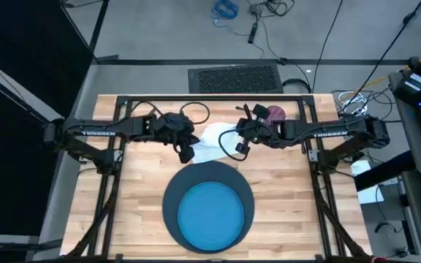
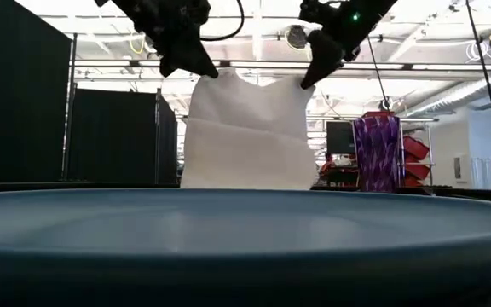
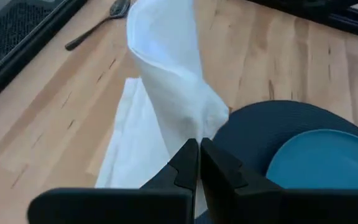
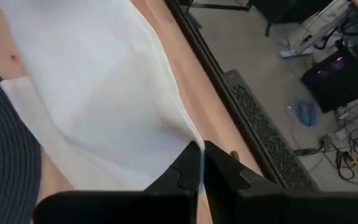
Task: Set table place
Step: Fold the white napkin
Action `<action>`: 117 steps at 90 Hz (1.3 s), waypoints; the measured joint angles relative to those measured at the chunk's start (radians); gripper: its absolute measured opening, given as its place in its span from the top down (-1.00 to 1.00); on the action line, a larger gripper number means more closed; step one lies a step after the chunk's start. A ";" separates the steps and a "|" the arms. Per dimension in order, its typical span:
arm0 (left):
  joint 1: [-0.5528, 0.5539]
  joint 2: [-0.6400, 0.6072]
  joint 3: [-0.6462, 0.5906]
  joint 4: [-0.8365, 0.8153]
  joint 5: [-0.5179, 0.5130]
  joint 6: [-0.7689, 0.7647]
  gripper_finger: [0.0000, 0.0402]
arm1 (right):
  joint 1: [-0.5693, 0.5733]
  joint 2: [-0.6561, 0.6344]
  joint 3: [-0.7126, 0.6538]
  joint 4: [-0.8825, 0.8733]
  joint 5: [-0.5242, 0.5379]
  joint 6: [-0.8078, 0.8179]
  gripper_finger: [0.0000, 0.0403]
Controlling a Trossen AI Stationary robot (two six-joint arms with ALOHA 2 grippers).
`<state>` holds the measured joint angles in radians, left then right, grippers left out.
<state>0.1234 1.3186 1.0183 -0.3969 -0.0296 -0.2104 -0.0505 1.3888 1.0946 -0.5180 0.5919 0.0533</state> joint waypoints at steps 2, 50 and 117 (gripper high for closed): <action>-0.004 0.000 -0.007 0.000 -0.004 -0.011 1.00 | 0.000 0.000 0.000 -0.004 -0.003 0.006 1.00; -0.025 0.000 -0.177 0.153 -0.032 -0.101 1.00 | -0.003 0.066 0.000 -0.054 -0.093 0.096 1.00; -0.025 0.154 -0.176 0.146 -0.136 -0.044 1.00 | -0.090 0.295 -0.001 0.124 -0.064 -0.010 1.00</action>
<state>0.0987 1.4731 0.8420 -0.2507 -0.1660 -0.2540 -0.1406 1.6840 1.0939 -0.3942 0.5281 0.0437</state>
